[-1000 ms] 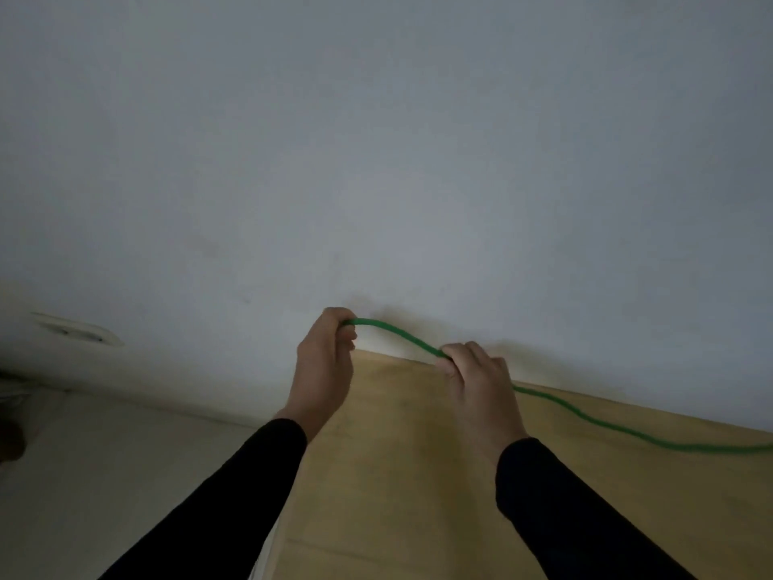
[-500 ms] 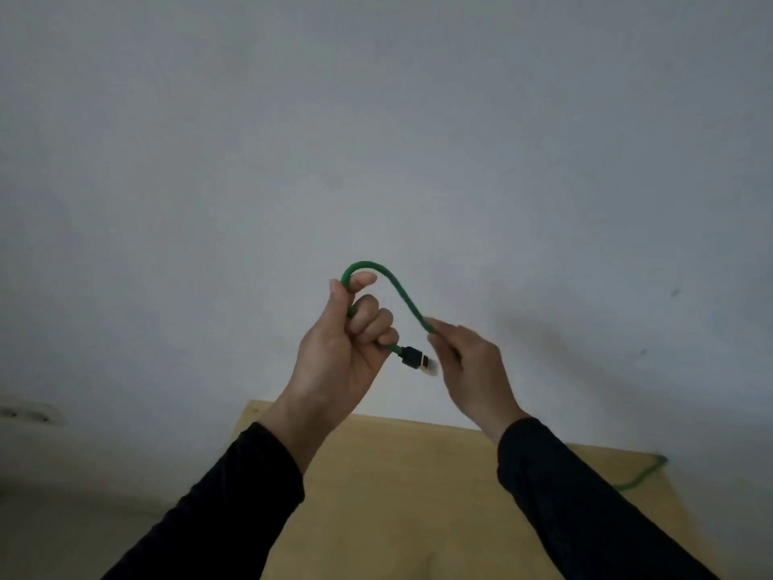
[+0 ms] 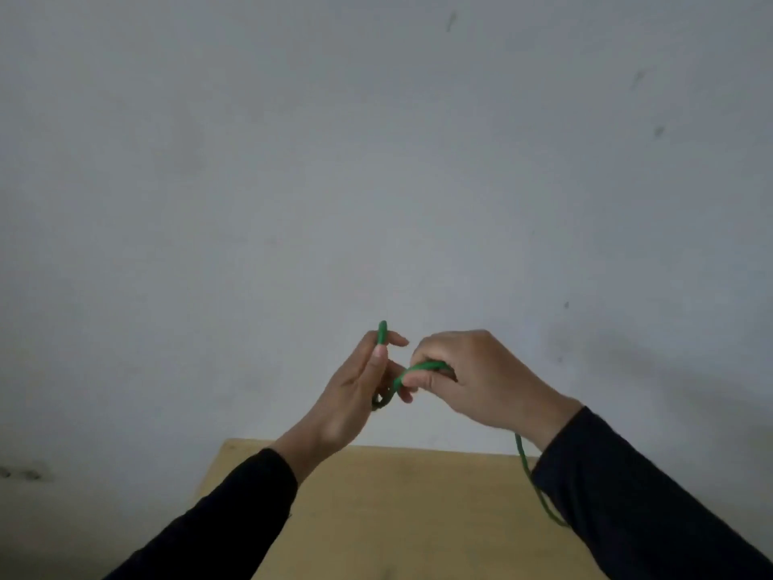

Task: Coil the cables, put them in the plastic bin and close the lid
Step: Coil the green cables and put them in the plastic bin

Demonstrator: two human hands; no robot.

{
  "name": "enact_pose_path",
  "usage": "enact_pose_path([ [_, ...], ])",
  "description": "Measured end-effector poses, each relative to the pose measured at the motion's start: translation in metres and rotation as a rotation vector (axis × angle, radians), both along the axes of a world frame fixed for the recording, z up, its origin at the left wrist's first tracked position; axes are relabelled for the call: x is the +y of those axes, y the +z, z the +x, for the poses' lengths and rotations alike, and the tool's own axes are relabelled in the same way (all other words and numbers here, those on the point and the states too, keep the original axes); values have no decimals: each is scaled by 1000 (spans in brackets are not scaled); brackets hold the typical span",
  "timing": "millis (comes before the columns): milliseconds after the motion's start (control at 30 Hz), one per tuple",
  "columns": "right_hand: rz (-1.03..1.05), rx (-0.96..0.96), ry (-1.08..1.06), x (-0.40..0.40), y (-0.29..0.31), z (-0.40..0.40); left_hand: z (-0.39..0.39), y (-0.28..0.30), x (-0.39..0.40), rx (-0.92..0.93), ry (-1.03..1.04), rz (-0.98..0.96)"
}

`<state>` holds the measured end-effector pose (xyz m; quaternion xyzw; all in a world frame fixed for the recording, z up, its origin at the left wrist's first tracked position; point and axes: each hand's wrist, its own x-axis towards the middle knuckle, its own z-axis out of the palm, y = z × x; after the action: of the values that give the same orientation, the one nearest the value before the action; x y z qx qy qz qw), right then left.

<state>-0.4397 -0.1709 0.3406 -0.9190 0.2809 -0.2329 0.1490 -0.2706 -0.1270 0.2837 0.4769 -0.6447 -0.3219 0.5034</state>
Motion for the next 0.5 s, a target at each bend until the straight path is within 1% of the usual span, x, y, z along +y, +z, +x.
enact_pose_path([
  [100, 158, -107, 1, -10, 42, -6, -16, 8, 19, 62, -187, 49],
  [167, 234, -192, 51, -14, 56, -4, -18, 20, 24, 196, -251, 40],
  [233, 293, -352, 104, -15, 62, 2, -16, 36, 25, 412, -348, 72],
  [300, 405, -573, 137, -16, 56, 11, -13, 55, 25, 669, -461, 107],
  [333, 453, -659, 125, -16, 51, 16, -12, 63, 25, 783, -497, 85],
  [367, 485, -702, 86, -16, 41, 23, -10, 70, 24, 879, -513, 43],
  [433, 493, -657, -20, -12, 16, 37, -4, 83, 20, 1012, -492, -45],
  [500, 482, -534, -70, -1, -7, 50, 5, 93, 14, 1073, -422, -118],
])
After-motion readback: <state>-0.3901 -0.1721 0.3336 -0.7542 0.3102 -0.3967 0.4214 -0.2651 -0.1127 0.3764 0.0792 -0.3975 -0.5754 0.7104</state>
